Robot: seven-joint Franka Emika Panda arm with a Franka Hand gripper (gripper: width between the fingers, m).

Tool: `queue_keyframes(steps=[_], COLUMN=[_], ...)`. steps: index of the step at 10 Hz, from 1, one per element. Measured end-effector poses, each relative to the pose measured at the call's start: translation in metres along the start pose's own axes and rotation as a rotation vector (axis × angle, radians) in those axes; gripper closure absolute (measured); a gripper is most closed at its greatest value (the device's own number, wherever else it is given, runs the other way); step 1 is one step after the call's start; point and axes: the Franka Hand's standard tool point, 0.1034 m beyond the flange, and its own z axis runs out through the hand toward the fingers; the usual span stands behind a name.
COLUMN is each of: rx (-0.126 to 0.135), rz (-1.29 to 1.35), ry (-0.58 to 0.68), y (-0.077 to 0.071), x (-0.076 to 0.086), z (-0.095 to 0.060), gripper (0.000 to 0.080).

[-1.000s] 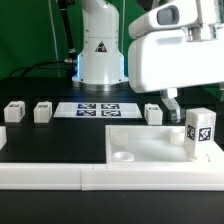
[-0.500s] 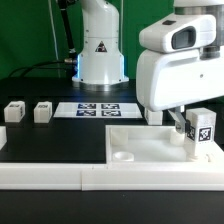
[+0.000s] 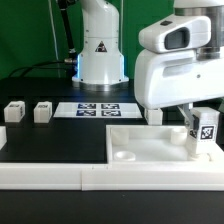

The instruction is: Assemble square table

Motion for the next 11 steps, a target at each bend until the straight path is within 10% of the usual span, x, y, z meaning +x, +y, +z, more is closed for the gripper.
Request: queue_keyframes(steps=[11], rx=[0.037], rz=[1.124], ry=[0.001], y=[0.0055], x=[0.0032], z=[0.0042], gripper=[0.0502])
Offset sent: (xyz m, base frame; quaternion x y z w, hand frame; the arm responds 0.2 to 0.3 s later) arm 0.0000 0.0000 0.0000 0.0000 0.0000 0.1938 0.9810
